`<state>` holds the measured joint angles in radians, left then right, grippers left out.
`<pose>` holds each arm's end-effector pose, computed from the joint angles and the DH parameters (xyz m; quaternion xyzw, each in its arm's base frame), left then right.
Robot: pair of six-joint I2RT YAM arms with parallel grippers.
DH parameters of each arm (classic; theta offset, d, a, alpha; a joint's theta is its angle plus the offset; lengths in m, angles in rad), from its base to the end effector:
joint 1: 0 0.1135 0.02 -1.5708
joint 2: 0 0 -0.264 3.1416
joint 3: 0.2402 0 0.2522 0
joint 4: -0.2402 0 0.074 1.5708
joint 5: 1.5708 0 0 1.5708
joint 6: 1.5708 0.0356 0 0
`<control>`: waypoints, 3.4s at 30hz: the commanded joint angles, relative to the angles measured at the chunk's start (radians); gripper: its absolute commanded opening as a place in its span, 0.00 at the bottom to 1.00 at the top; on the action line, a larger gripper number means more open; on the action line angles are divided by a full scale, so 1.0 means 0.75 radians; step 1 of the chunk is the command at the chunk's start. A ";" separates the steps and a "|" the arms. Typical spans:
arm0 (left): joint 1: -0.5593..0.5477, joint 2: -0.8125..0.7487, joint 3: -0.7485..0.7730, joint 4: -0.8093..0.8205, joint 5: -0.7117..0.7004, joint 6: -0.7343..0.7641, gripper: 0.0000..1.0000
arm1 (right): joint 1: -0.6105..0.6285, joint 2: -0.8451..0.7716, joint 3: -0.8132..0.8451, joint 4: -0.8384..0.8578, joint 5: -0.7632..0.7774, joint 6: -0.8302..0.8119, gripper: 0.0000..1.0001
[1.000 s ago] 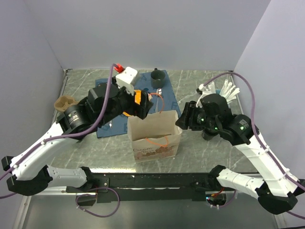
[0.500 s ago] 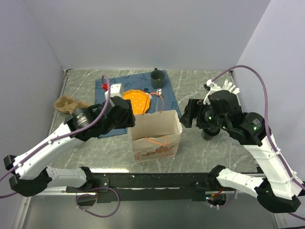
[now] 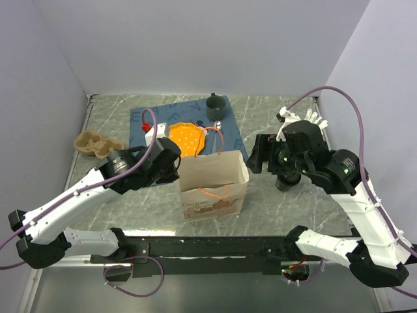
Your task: Pack the takeout coffee
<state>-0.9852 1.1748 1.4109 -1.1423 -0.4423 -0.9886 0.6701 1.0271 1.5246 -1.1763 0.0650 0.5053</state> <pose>0.1275 -0.1647 0.3891 -0.0731 0.9222 -0.1512 0.3485 0.1232 0.0946 0.4403 -0.0602 0.8998 0.2146 0.3751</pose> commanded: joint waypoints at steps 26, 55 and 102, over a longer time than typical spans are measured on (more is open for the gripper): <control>0.221 -0.026 -0.042 0.388 0.420 0.678 0.18 | 0.002 0.011 0.072 -0.004 -0.040 0.003 0.81; 0.244 -0.118 -0.046 0.181 0.336 0.390 0.65 | -0.006 0.074 0.153 -0.070 0.120 -0.070 0.94; 0.244 -0.221 0.029 0.167 0.262 0.692 0.97 | -0.861 0.387 -0.544 0.315 0.175 -0.156 0.95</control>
<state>-0.8055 0.9894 1.3827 -1.0363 -0.2516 -0.4786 0.0326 1.3300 1.1316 -0.9802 0.1864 0.3985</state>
